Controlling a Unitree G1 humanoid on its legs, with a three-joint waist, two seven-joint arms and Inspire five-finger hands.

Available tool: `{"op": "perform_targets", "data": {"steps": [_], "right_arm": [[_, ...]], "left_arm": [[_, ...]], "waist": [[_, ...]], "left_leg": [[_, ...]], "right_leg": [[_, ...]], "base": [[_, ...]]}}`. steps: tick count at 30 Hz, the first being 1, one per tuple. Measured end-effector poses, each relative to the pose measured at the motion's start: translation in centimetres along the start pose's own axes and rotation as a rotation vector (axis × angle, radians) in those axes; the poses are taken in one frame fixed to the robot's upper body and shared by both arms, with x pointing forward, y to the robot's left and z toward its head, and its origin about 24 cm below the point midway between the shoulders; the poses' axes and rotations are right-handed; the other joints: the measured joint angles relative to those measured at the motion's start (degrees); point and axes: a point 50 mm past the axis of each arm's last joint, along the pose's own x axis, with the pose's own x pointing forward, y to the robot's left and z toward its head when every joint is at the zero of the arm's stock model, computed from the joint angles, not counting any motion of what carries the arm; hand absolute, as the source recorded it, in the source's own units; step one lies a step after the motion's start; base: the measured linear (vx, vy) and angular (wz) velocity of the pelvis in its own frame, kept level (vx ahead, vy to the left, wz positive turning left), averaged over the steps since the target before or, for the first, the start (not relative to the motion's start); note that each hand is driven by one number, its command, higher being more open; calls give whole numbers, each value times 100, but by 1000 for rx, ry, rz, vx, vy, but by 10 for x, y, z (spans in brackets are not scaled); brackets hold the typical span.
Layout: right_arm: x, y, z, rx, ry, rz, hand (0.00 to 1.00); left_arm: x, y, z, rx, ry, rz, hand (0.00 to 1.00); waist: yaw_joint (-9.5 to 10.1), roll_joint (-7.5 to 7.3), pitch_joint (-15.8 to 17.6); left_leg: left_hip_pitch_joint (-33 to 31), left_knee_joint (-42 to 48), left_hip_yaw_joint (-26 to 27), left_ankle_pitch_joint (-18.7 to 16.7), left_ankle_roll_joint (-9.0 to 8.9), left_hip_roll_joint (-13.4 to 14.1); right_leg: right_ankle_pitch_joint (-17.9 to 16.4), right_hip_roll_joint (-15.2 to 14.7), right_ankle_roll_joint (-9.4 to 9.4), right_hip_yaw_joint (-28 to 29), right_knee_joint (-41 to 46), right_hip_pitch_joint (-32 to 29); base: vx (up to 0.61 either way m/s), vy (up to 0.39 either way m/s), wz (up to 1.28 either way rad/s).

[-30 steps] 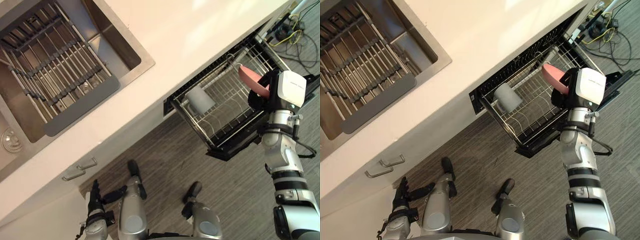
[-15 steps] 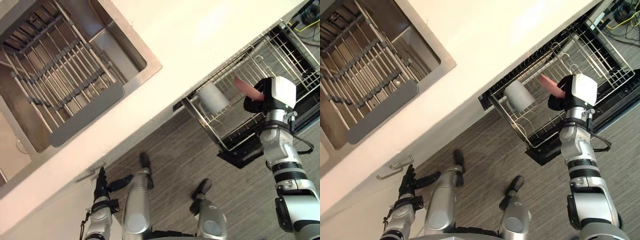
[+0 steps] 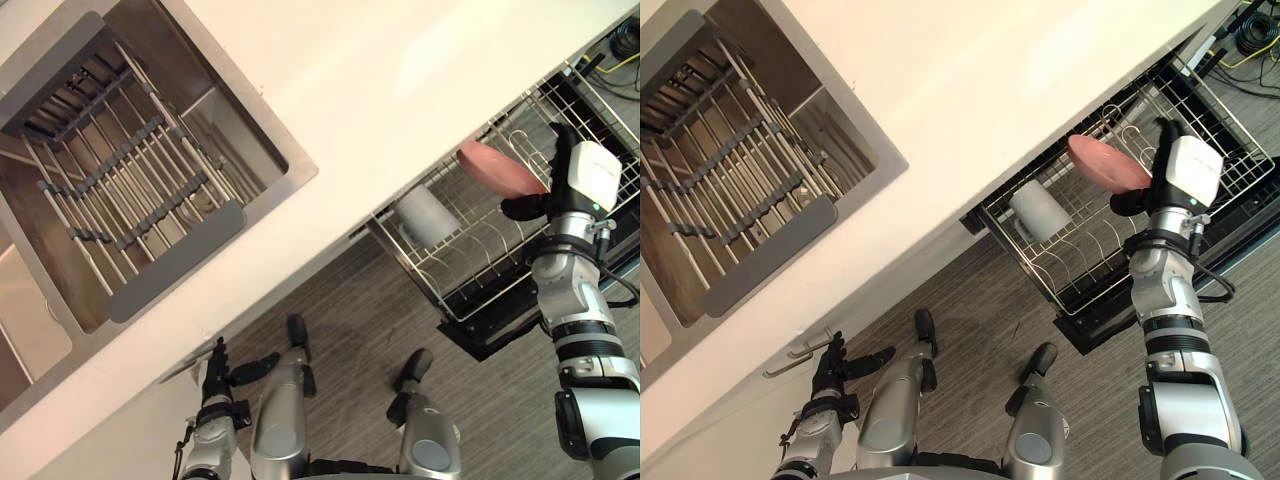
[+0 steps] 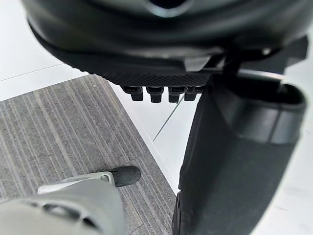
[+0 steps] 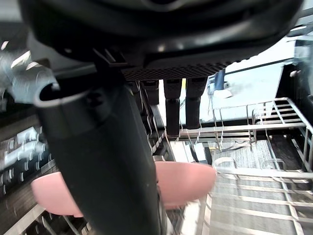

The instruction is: Walk over to the sink, pick up the cup, carry it to the dishwasher, place the cup inside the dishwasher, then close the dishwasher door

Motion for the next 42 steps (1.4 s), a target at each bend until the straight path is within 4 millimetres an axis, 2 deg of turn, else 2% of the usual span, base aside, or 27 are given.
{"op": "perform_targets", "data": {"steps": [3,6,11,14,16,17,19,20,21,22,23,24,25,26,28,31,33,34,35,36,42], "right_arm": [[-6,-2,13,51,-71,-1,100],[-22,3,15,140,-85,28,100],[-51,3,-3,245,-20,27,100],[-63,-10,-17,298,30,-35,100],[-70,-19,-35,320,96,-85,100],[-73,-21,-40,315,115,-96,100],[-78,-26,-53,324,171,-118,100],[-84,-22,-59,345,208,-107,100],[-92,-22,-69,363,254,-109,100],[-97,-25,-76,369,285,-122,100],[-103,-35,-100,401,395,-185,100],[-106,-36,-110,422,447,-206,100],[-119,-36,-135,471,590,-243,100],[-126,-35,-145,482,645,-249,100],[-155,-26,-168,545,809,-258,100],[-191,-5,-181,652,998,-267,100],[-200,5,-180,732,1062,-293,100],[-199,10,-180,790,1097,-330,100],[-198,11,-179,803,1101,-338,100],[-192,13,-176,873,1110,-378,0],[-156,25,-165,1115,1065,-419,0]], "left_arm": [[-5,6,-9,5,24,16,100],[-12,14,-22,21,58,35,100],[-27,28,-44,78,115,61,100],[-35,38,-55,108,144,86,100],[-43,45,-65,134,178,102,100],[-44,46,-67,141,185,103,100],[-49,44,-73,138,204,107,100],[-54,52,-81,131,241,138,100],[-57,64,-85,144,261,170,100],[-59,70,-86,151,269,182,100],[-67,61,-98,128,317,176,100],[-69,58,-101,126,323,168,100],[-72,51,-104,116,330,155,100],[-73,49,-105,112,333,152,100],[-77,49,-109,114,350,152,100],[-78,53,-110,138,351,152,100],[-74,51,-106,137,336,148,100],[-65,46,-98,138,305,133,100],[-63,45,-96,138,296,128,100],[-55,39,-87,132,259,110,100],[-39,8,-65,136,168,0,100]], "waist": [[0,-74,-82],[-3,-240,-261],[-47,-503,-694],[-157,-620,-999],[-191,-716,-1214],[-189,-712,-1265],[-269,-474,-1354],[-343,-431,-1435],[-391,-662,-1568],[-443,-768,-1642],[-474,-500,-1868],[-478,-494,-1880],[-485,-368,-1954],[-493,-359,-1961],[-546,-326,-1988],[-646,-309,-2006],[-642,-272,-1982],[-643,-212,-1868],[-646,-187,-1825],[-661,-104,-1599],[-660,352,-749]], "left_leg": [[188,-78,38,0,0,6],[408,-155,66,0,0,0],[815,-371,85,0,0,-29],[1030,-482,103,-1,-1,-42],[1230,-503,189,-2,-3,-47],[1280,-501,221,-2,-3,-27],[1455,-459,226,-1,-4,252],[1562,-425,283,2,-10,366],[1609,-374,367,-36,-67,244],[1627,-343,357,-127,-195,168],[1709,-382,397,-333,-444,344],[1748,-403,403,-336,-448,361],[1904,-447,416,-335,-449,361],[1960,-457,422,-338,-452,352],[2061,-481,451,-343,-458,305],[1985,-486,521,-341,-455,250],[1734,-472,623,-343,-444,197],[1487,-494,645,-250,-349,121],[1449,-503,649,-223,-340,104],[1315,-551,661,-123,-313,45],[893,-702,620,124,-148,-206]], "right_leg": [[0,6,0,1,12,134],[0,10,0,-9,14,328],[-1,13,0,-41,30,663],[-1,17,1,-60,34,842],[-1,3,1,-58,72,1010],[-3,1,4,-59,155,1020],[-191,-27,109,-24,1042,708],[-492,179,190,2,433,751],[41,196,-52,68,-338,744],[294,145,-48,29,-358,696],[126,321,-46,-84,-400,826],[125,341,-48,-77,-411,856],[123,354,-52,-54,-433,972],[123,347,-52,-42,-433,1014],[124,305,-49,-11,-435,1080],[204,247,-49,55,-438,914],[264,183,-90,178,-444,592],[364,113,-140,231,-428,302],[386,101,-146,240,-424,253],[466,49,-140,269,-404,74],[560,-238,-127,309,-90,-514]], "base": [[36,-4,-3],[41,-15,3],[67,-14,5],[73,-25,6],[73,-32,-3],[55,-42,-6],[20,-48,-10],[-16,-99,-12],[-10,-137,4],[39,-194,19],[43,-135,16],[49,-98,-1],[23,-10,-9],[0,2,-12],[-35,20,-8],[-92,28,-11],[-174,52,-28],[-157,46,-17],[-131,34,-6],[-102,16,-1],[-65,31,8]]}}
